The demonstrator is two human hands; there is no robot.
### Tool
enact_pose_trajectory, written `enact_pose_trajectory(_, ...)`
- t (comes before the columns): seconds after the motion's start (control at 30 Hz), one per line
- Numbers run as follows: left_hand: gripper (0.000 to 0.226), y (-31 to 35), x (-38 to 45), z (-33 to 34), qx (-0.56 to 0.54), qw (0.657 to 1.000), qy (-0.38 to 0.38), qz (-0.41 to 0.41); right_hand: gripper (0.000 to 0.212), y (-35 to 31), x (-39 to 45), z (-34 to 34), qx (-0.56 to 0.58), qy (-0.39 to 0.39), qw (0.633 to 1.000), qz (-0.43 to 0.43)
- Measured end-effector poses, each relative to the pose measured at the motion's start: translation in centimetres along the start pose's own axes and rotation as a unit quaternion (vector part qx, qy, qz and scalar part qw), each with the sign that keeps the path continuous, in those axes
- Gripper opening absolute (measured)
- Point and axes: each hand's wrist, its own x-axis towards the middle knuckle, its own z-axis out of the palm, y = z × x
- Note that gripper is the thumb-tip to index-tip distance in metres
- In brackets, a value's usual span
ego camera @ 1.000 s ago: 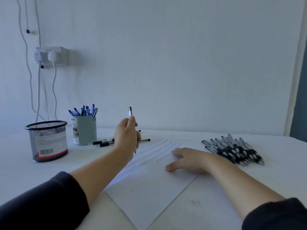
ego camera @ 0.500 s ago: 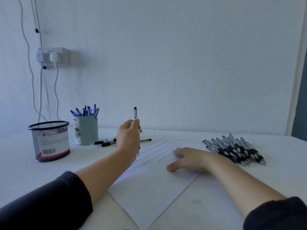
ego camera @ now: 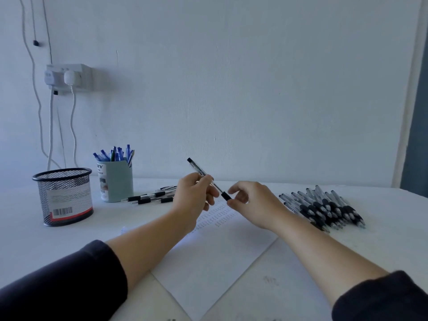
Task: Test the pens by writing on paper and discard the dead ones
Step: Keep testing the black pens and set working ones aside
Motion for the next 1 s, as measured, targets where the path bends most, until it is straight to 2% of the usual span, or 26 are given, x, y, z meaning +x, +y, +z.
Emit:
enact_pose_trajectory(0.1,0.015,-0.2,-0.1,0.1,0.01,1.0,-0.019,-0.013,0.013,-0.2,0.1,-0.1,-0.015,0.045,0.999,-0.017)
enact_pose_trajectory(0.23,0.016,-0.7,0.4,-0.1,0.077,0.997,-0.024,-0.018,0.01,0.1,0.1,-1.0,-0.045,0.137,0.99,0.002)
enact_pose_trajectory(0.4,0.014,-1.6,1.1,-0.3,0.156,0.986,-0.051,-0.029,0.011,2.8,0.1,-4.1,-0.104,0.314,0.932,0.146)
enact_pose_trajectory(0.53,0.015,-1.7,1.1,-0.3,0.197,0.978,-0.067,-0.02,0.013,6.0,-1.0,-6.5,-0.078,0.39,0.872,0.285)
enact_pose_trajectory(0.63,0.016,-1.6,0.9,-0.3,0.213,0.974,-0.072,-0.017,0.014,7.7,-2.0,-7.5,-0.085,0.383,0.837,0.381)
enact_pose_trajectory(0.73,0.016,-1.6,0.9,-0.4,0.219,0.973,-0.076,-0.015,0.02,8.4,-2.4,-7.6,-0.089,0.346,0.823,0.442)
enact_pose_trajectory(0.83,0.017,-1.5,0.8,-0.4,0.222,0.972,-0.076,-0.015,0.03,8.7,-2.4,-7.3,-0.108,0.319,0.822,0.46)
enact_pose_trajectory(1.0,0.019,-1.4,0.8,-0.4,0.221,0.972,-0.077,-0.016,0.032,8.6,-2.5,-7.0,-0.143,0.281,0.821,0.477)
